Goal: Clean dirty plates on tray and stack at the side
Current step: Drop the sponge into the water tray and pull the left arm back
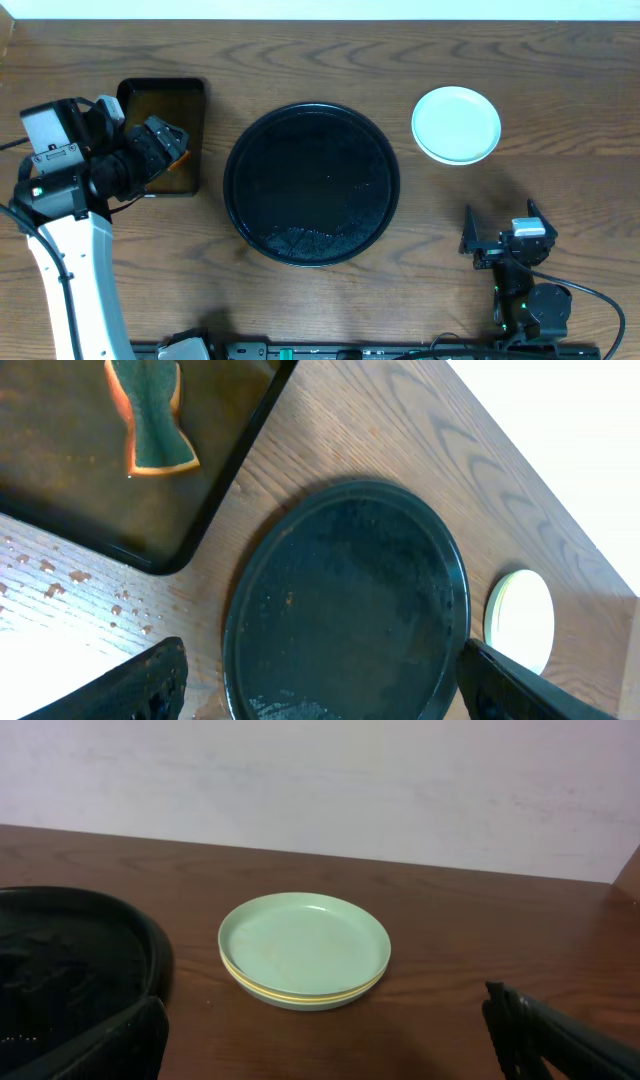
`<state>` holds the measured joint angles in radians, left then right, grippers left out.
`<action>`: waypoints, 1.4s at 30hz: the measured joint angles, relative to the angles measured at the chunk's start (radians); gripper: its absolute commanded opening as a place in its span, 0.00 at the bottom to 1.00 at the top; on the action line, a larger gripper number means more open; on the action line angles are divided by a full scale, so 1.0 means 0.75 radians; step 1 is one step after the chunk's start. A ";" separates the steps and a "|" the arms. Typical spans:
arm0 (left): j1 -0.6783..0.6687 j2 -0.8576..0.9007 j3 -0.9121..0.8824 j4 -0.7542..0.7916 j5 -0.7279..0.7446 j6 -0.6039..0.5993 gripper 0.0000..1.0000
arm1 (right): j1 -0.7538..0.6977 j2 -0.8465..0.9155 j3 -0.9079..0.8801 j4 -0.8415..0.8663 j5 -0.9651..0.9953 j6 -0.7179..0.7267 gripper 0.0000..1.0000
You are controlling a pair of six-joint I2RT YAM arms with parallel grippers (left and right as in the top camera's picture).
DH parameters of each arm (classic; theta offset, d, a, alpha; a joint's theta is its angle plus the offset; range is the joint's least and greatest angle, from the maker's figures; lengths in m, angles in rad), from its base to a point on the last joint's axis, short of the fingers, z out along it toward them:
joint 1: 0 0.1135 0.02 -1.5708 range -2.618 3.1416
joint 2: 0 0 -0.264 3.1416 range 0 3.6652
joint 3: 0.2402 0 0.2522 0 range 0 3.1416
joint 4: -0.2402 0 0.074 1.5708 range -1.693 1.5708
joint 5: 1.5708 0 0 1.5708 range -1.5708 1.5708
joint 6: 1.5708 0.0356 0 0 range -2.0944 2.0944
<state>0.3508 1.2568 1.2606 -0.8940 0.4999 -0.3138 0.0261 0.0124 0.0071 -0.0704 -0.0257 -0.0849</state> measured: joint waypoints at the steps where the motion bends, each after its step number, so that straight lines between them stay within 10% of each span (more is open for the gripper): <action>1: 0.000 0.000 0.000 0.000 0.000 0.000 0.87 | 0.000 0.000 0.000 0.000 0.000 0.000 0.99; 26: -0.034 -0.010 -0.044 -0.261 -0.190 0.070 0.87 | 0.000 0.000 0.000 0.000 0.000 0.000 0.99; 42: -0.349 -0.469 -0.995 0.658 -0.274 0.392 0.87 | 0.000 -0.001 0.000 0.000 0.001 0.000 0.99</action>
<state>0.0887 0.9047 0.5144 -0.4007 0.2947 -0.0196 0.0261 0.0120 0.0071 -0.0704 -0.0254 -0.0849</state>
